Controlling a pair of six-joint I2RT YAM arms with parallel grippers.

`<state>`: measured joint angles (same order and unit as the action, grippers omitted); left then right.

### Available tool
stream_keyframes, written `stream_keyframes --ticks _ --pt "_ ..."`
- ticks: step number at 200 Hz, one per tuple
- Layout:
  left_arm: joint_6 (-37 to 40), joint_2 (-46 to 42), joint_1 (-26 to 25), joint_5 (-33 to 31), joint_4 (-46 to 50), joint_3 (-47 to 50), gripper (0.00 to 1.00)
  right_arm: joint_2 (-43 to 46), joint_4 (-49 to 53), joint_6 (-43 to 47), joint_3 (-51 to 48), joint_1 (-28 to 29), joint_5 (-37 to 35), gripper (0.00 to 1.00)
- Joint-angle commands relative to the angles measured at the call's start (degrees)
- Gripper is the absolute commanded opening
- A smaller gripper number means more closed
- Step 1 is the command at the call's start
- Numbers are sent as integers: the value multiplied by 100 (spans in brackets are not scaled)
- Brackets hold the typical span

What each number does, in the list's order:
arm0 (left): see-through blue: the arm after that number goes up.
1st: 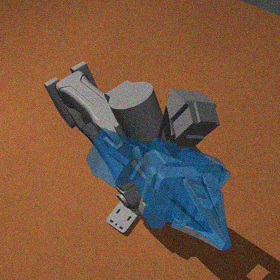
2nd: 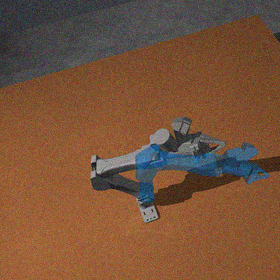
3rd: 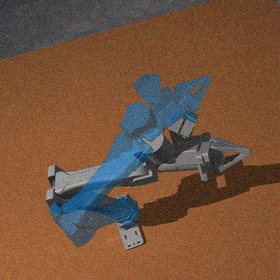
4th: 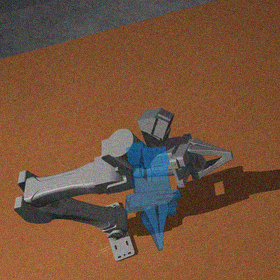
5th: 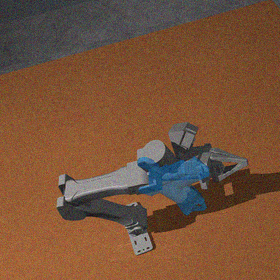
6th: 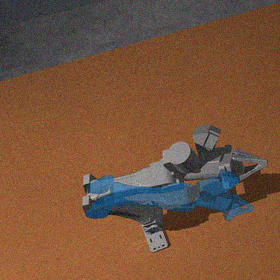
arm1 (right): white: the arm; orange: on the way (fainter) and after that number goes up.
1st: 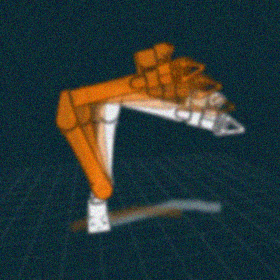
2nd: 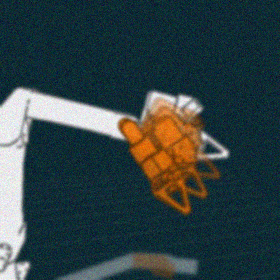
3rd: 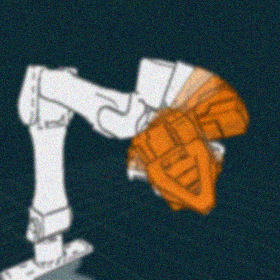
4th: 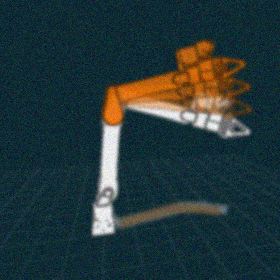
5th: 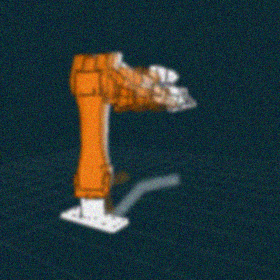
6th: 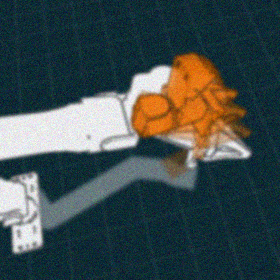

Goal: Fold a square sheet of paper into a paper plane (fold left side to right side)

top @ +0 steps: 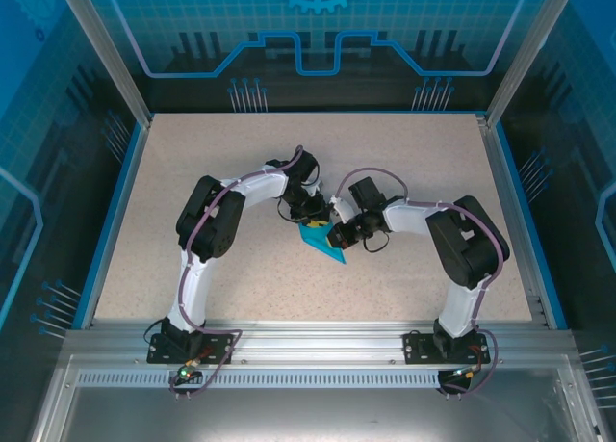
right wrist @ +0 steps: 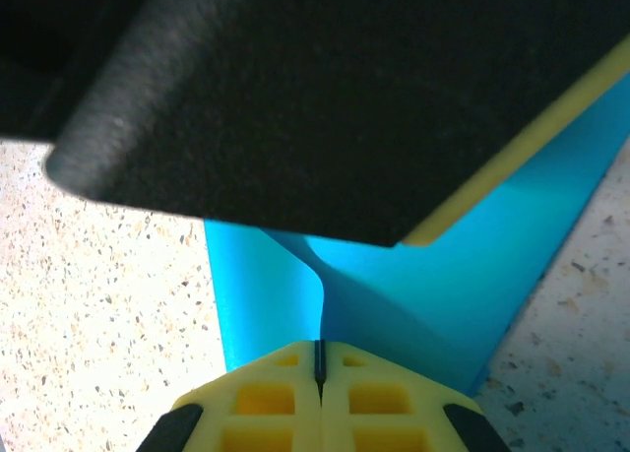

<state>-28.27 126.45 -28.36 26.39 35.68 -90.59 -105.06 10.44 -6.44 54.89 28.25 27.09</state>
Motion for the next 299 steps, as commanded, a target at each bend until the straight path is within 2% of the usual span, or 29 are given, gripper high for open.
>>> stream_keyframes --ticks 1,106,299 --pt "111 310 -144 -185 171 67 22 -68 -24 -42 170 -118 99 0" --pt "98 309 -168 -179 172 67 22 -271 99 24 254 -131 119 0" --pt "85 327 -164 -204 175 67 21 -61 19 -40 39 -96 344 0"
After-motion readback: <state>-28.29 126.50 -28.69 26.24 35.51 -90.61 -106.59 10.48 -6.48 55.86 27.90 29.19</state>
